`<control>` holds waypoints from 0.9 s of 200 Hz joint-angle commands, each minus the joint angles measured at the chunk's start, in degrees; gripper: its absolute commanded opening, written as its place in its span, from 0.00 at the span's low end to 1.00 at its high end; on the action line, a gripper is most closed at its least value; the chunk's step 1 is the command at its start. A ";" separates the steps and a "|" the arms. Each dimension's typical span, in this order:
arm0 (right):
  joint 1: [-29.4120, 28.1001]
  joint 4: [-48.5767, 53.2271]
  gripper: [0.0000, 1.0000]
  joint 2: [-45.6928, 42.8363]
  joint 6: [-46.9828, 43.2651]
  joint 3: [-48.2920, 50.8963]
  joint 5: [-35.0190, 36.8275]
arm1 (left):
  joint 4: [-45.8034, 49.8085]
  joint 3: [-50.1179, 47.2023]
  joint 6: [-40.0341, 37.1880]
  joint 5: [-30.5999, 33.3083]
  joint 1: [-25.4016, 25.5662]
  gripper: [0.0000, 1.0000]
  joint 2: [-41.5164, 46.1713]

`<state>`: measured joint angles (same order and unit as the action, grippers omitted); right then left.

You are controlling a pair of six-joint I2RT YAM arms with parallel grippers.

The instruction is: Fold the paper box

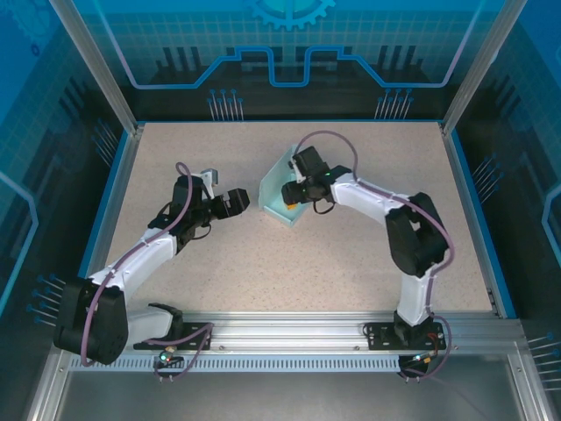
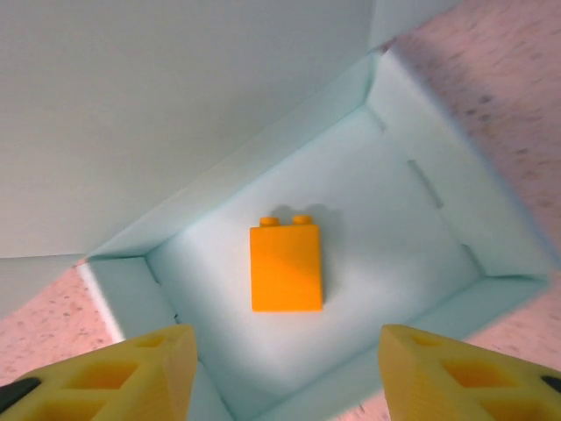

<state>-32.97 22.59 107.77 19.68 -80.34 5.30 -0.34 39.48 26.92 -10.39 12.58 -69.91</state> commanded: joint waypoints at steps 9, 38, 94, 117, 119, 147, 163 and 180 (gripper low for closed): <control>5.10 -1.84 0.62 -4.64 -1.67 4.14 -2.22 | -0.22 -0.12 -0.37 -1.11 -0.36 0.99 0.50; 9.83 -5.77 0.65 -4.61 -1.28 6.34 -6.66 | 0.05 0.05 -0.27 -1.21 -0.36 0.99 0.51; 13.28 -7.67 0.67 3.89 -1.66 1.03 -13.53 | 0.90 -0.30 -0.39 -0.85 -0.37 0.99 0.97; 13.29 -7.30 0.67 7.61 -1.67 -1.94 -15.39 | 1.36 -0.37 -0.55 -0.61 -0.36 0.99 1.00; 13.29 -7.30 0.67 7.94 -1.71 -2.13 -15.58 | 1.38 -0.44 -0.64 -0.55 -0.36 0.99 0.96; 13.28 -6.31 0.67 11.37 -2.40 -5.13 -17.53 | 1.62 -0.65 -0.96 -0.17 -0.36 0.99 0.97; 13.33 -5.75 0.66 12.18 -3.06 -5.63 -18.35 | 1.70 -0.80 -1.02 -0.13 -0.36 0.99 1.00; 13.29 -5.63 0.66 12.14 -3.64 -5.08 -19.44 | 1.58 -1.07 -1.25 0.20 -0.36 0.99 0.74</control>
<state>-19.81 15.90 119.02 17.72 -84.23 -10.87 -0.03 39.46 26.89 -10.37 12.58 -69.91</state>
